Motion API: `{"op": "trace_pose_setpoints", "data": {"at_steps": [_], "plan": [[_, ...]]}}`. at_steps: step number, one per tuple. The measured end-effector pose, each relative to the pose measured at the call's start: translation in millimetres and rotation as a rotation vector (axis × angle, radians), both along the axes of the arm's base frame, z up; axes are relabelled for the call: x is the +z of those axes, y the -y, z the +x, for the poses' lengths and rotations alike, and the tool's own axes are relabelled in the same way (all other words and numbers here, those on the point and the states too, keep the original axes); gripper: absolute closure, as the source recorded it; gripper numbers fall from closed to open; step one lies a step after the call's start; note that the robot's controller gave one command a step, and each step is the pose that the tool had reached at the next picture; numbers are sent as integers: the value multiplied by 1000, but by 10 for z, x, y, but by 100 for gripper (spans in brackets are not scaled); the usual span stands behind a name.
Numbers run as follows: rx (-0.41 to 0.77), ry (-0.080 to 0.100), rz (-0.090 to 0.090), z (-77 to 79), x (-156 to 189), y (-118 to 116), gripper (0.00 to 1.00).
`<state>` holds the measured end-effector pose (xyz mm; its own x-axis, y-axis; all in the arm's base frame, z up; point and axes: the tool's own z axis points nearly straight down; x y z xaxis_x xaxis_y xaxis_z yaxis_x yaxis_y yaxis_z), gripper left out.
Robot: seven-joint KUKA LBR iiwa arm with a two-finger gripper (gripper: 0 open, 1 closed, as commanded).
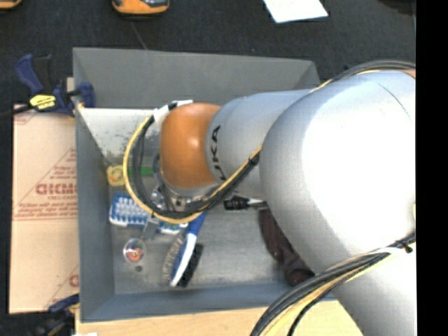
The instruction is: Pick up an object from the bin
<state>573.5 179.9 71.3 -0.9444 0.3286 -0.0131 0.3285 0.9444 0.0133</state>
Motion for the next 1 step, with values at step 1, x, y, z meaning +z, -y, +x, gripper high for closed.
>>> {"op": "trace_pose_setpoints", "data": {"at_steps": [1], "plan": [[-1, -12, -3, -35, 217, 15, 100]]}}
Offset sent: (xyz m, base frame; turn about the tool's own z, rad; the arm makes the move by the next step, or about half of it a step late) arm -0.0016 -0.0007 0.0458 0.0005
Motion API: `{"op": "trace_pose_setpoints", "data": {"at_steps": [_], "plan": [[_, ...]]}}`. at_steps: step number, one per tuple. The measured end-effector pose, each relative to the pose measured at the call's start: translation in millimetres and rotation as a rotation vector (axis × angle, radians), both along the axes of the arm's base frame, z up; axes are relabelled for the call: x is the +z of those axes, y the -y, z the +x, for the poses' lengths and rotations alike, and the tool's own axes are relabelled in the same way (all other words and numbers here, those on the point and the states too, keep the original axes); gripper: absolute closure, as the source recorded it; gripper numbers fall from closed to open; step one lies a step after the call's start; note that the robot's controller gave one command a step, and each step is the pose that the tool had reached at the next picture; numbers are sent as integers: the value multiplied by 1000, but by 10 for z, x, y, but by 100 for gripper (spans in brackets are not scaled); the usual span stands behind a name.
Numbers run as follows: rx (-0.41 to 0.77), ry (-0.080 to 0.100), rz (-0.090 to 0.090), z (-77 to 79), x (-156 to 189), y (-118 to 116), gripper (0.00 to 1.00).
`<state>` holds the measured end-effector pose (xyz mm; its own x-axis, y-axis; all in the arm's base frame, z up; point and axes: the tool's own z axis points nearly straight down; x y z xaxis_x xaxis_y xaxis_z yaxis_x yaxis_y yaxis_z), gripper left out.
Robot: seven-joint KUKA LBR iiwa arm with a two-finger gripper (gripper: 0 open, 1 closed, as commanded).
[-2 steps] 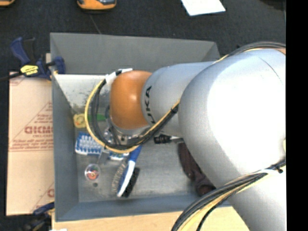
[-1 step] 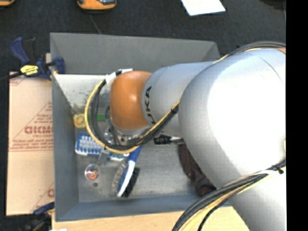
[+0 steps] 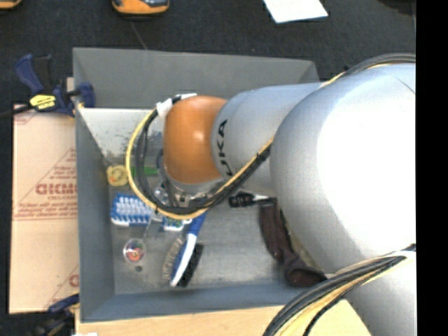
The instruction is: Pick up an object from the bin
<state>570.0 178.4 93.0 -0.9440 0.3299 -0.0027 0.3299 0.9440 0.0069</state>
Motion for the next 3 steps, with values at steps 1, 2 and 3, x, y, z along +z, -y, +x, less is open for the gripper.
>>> {"op": "trace_pose_setpoints", "data": {"at_steps": [1, 2, 3], "plan": [[2, 12, 4, 37, 267, -5, 100], [2, 12, 4, 35, 276, -3, 100], [2, 0, 2, 7, 524, 9, 100]]}}
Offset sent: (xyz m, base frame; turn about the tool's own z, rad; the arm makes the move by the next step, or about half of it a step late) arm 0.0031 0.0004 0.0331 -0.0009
